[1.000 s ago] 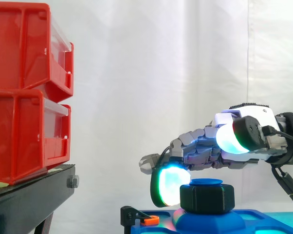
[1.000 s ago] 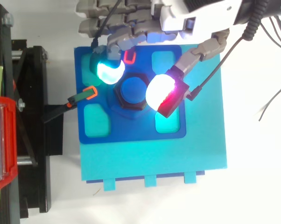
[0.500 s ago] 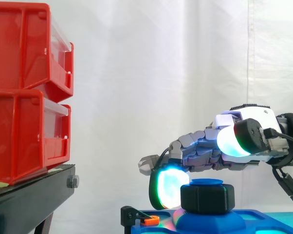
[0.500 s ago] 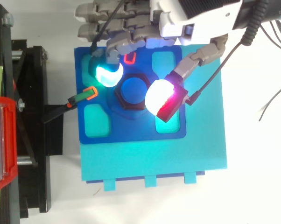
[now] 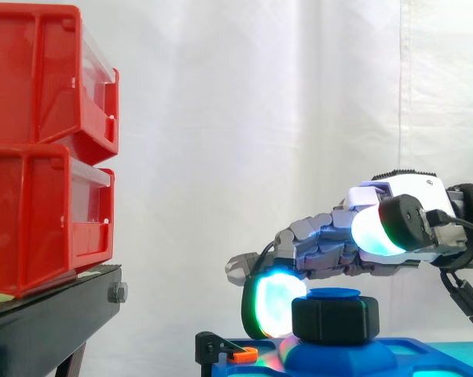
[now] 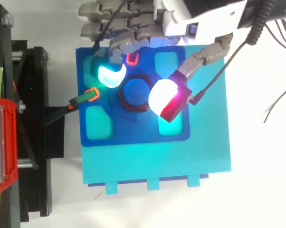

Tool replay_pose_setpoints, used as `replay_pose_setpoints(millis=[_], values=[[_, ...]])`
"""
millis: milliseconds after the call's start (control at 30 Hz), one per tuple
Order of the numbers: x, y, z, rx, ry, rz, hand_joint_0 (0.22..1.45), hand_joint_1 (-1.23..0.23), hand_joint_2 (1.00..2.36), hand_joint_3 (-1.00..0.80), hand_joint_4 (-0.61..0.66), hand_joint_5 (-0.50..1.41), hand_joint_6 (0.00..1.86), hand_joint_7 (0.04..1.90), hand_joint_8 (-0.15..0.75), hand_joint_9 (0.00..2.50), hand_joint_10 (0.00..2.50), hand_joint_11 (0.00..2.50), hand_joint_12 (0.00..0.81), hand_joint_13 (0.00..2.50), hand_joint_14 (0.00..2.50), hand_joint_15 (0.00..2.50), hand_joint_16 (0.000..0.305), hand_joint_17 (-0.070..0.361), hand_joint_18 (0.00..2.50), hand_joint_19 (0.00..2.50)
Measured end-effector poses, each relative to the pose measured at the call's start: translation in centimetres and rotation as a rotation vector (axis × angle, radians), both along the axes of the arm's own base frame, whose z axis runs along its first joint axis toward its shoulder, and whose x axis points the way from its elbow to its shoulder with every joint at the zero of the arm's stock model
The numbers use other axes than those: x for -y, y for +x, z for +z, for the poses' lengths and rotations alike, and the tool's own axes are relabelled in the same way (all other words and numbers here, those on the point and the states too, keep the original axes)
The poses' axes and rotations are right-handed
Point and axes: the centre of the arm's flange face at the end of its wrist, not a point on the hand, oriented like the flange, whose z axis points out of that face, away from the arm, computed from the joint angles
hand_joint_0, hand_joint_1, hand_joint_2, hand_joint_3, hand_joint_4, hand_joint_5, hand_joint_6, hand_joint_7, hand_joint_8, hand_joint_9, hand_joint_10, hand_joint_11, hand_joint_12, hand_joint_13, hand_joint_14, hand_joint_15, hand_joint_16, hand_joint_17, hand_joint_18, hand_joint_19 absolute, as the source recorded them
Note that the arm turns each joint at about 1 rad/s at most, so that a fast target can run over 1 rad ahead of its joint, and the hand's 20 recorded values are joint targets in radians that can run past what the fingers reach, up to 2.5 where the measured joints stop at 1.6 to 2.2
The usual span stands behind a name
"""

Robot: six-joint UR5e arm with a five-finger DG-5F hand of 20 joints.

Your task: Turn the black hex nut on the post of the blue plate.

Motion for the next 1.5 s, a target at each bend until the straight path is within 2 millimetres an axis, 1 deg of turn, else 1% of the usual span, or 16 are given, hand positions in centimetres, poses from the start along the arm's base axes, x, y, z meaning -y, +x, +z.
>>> replay_pose_setpoints(millis=[467,767,867,1067,1267,1500], values=[[0.8,-0.3,0.0,0.004,0.000,-0.003,0.51,-0.23,1.00,-0.50,0.30,-0.18,0.50,1.04,0.254,0.20,0.00,0.00,0.352,0.00,0.00,0.00,0.048,0.108,0.00,0.15],[0.9,-0.3,0.2,0.007,0.002,0.002,0.51,-0.23,1.00,-0.50,0.30,-0.18,0.50,1.03,0.255,0.20,0.00,0.00,0.352,0.00,0.00,0.00,0.048,0.108,0.00,0.14],[1.0,-0.1,0.5,0.014,0.003,0.003,0.51,-0.23,1.00,-0.50,0.30,-0.18,0.50,1.02,0.256,0.20,0.00,0.00,0.353,0.00,0.00,0.00,0.048,0.109,0.00,0.15],[0.8,0.7,2.2,0.042,-0.002,0.017,0.51,-0.23,1.00,-0.50,0.30,-0.18,0.50,1.00,0.255,0.20,0.00,0.00,0.353,0.00,0.00,0.00,0.048,0.109,0.00,0.15],[0.6,1.3,3.4,0.066,-0.006,0.029,0.51,-0.23,1.00,-0.50,0.29,-0.18,0.50,1.00,0.254,0.20,0.00,0.00,0.353,0.00,0.00,0.00,0.048,0.109,0.00,0.15],[0.1,1.7,3.9,0.078,-0.008,0.035,0.51,-0.23,1.00,-0.50,0.30,-0.19,0.50,0.99,0.255,0.20,0.00,0.00,0.353,0.00,0.00,0.00,0.048,0.109,0.00,0.15]])
